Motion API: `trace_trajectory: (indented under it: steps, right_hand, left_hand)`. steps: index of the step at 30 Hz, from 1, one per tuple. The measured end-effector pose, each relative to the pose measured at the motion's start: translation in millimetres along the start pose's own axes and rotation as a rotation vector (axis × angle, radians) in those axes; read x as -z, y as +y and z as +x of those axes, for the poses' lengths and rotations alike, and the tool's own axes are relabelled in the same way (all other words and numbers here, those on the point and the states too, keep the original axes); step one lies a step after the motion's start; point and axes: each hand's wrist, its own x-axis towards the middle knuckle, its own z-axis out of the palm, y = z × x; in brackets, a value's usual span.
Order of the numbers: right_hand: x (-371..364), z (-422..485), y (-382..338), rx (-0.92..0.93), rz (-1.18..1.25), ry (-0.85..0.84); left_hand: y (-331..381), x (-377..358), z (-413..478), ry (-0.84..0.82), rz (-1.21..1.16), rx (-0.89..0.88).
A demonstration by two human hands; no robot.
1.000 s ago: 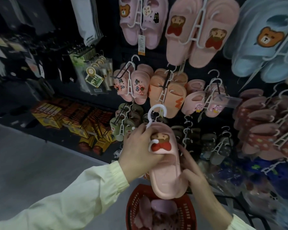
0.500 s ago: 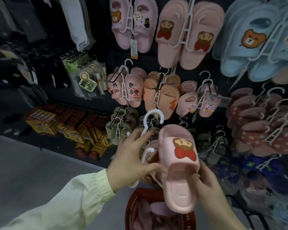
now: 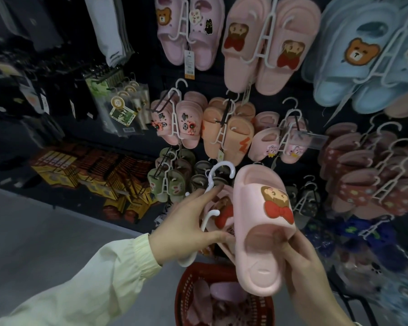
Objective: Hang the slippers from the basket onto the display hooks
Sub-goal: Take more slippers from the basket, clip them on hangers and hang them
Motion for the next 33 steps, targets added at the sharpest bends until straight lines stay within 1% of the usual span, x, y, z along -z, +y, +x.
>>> trace_trajectory:
  steps: [4, 6, 9, 12, 14, 19, 22, 25, 28, 33]
  right_hand:
    - [-7, 0, 0, -0.01, -0.027, -0.002]
    - [-12, -2, 1, -0.015, -0.03, -0.01]
    - [-22, -2, 4, -0.066, -0.014, 0.001]
    - [-28, 2, 3, -0.097, -0.12, -0.022]
    - [-29, 7, 3, -0.093, -0.168, -0.036]
    - [-26, 16, 1, -0.059, -0.178, 0.027]
    - [-23, 21, -4, -0.044, -0.202, 0.062]
    - [-20, 25, -6, -0.035, -0.228, 0.099]
    - [-21, 26, -8, -0.025, -0.272, 0.098]
    - [-15, 28, -5, -0.045, -0.277, 0.105]
  left_hand:
    - [-3, 4, 1, -0.004, 0.113, -0.032]
    - [-4, 4, 3, -0.027, 0.057, -0.047]
    - [-4, 1, 6, 0.015, -0.053, -0.056]
    - [-10, 0, 10, 0.025, -0.185, -0.031]
    - [-13, 2, 10, 0.042, -0.221, -0.032]
    - [-12, 15, 8, 0.086, -0.092, -0.092]
    - [-11, 23, 5, 0.101, -0.045, -0.097]
    - [-11, 29, 3, 0.137, -0.027, -0.083]
    - [-13, 33, 2, 0.16, -0.019, -0.041]
    - [-15, 34, 0, 0.153, 0.021, -0.022]
